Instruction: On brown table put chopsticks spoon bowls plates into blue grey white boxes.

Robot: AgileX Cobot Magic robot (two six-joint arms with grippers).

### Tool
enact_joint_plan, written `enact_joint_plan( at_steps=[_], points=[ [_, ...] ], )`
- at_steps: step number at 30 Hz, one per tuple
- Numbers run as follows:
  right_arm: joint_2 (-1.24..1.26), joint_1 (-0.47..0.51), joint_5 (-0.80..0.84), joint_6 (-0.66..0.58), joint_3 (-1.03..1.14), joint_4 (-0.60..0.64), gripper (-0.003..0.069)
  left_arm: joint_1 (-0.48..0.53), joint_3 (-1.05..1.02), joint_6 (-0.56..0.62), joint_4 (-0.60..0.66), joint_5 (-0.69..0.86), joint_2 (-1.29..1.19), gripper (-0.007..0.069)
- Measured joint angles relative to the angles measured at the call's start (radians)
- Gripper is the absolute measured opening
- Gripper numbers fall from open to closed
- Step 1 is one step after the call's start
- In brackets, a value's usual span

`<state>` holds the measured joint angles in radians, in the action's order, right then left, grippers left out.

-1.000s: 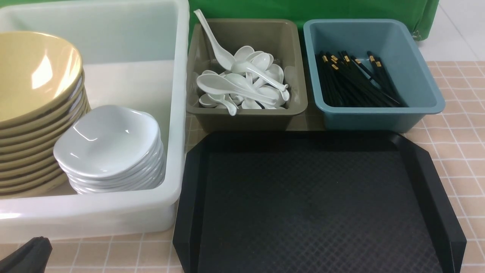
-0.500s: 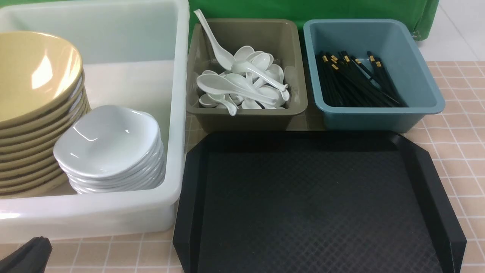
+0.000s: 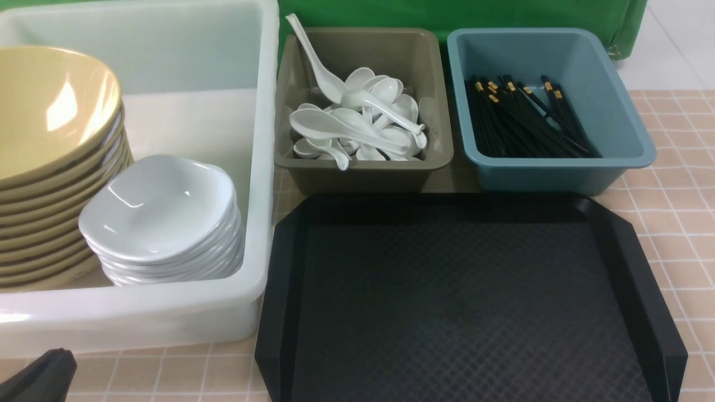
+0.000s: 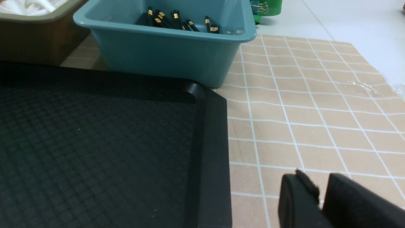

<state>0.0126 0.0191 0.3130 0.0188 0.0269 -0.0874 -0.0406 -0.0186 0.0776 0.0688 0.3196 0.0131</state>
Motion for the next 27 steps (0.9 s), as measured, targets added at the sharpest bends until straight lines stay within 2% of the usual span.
enact_joint_plan(
  at_steps=[27],
  points=[
    [0.0, 0.0, 0.0, 0.0, 0.0, 0.0, 0.0193, 0.0, 0.0, 0.0, 0.0, 0.0, 0.0, 0.0004]
  ],
)
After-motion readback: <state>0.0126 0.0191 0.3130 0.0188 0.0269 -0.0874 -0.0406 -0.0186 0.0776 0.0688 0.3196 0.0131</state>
